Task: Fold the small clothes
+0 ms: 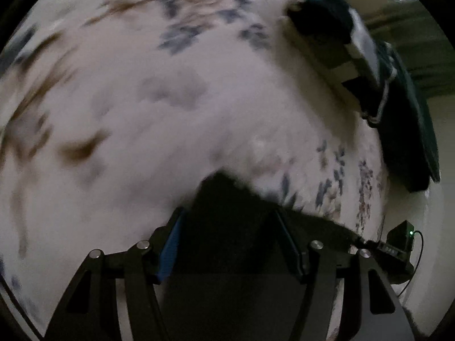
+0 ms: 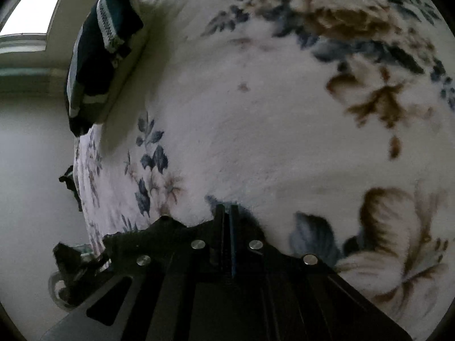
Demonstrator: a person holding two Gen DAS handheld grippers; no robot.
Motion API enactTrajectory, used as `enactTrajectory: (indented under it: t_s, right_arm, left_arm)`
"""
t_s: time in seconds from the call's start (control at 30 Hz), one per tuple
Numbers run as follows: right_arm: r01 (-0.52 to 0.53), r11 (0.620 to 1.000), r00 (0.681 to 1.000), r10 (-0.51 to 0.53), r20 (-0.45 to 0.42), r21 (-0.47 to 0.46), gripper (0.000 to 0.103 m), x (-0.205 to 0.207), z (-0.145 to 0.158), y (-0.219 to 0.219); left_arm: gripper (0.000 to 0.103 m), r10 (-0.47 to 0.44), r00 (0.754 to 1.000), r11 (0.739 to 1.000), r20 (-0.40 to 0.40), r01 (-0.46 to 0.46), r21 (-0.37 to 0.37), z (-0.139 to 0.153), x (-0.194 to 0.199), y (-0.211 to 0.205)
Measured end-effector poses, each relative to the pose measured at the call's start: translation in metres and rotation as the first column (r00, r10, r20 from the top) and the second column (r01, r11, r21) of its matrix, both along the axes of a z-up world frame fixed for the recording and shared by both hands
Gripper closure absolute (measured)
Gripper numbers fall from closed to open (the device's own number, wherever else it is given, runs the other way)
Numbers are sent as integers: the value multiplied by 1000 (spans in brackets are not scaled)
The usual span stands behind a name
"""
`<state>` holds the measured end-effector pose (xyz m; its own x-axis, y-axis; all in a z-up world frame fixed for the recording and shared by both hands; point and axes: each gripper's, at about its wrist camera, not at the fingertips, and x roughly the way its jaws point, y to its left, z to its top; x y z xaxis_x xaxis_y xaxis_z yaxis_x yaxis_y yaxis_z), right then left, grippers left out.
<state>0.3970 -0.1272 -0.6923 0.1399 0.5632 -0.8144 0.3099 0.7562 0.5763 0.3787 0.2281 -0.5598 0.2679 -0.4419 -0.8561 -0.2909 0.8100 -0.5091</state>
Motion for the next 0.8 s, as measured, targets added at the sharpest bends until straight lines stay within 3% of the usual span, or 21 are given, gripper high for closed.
enactTrajectory:
  t_s: [0.07,0.13,0.27,0.3,0.33,0.4,0.5,0.63,0.7,0.73,0.77,0.8]
  right_arm:
    - [-53,998,998,53,-18,-19,101,1,2,6]
    - [-87,996,996,86,-34,-34,100,-2,3,6]
    - [-114,993,992,111,-60,-37,98,2,3,7]
    - [-115,993,992,113,-60,-31,92,4,3,8]
    - [-118,993,992,116,-57,-19,71,5,2,8]
    - [-122,992,991,124,-51,40,42,9,-3,12]
    - [-118,983,991,126,-51,140,37,11,-14,13]
    - [-143,967,986,158,-53,209,36,11,-27,20]
    - [-161,967,984,172,-38,197,39,11,-26,25]
    - [-166,969,985,173,-21,185,66,10,-24,26]
    - [-170,970,984,175,-13,176,86,9,-22,27]
    - [-176,973,983,181,-24,149,93,9,-22,29]
  left_arm:
    - [71,-37,999,999,17,37,30,-1,8,-6]
    - [81,-40,999,999,29,39,36,-4,15,-7]
    - [84,-1,999,1000,37,1,-1,-15,15,1]
    - [84,12,999,1000,39,-11,-15,-17,13,2]
    - [84,23,999,999,39,-23,-25,-18,12,2]
    - [84,47,998,998,40,-45,-49,-18,10,5]
    - [85,62,997,996,43,-59,-68,-17,8,8]
    - [84,57,997,996,43,-54,-69,-18,8,8]
    - [84,56,998,996,42,-53,-70,-18,7,9]
    - [84,53,998,997,42,-50,-66,-18,8,9]
    - [84,48,998,997,43,-45,-63,-18,8,9]
    - [84,47,998,997,43,-45,-62,-18,7,9]
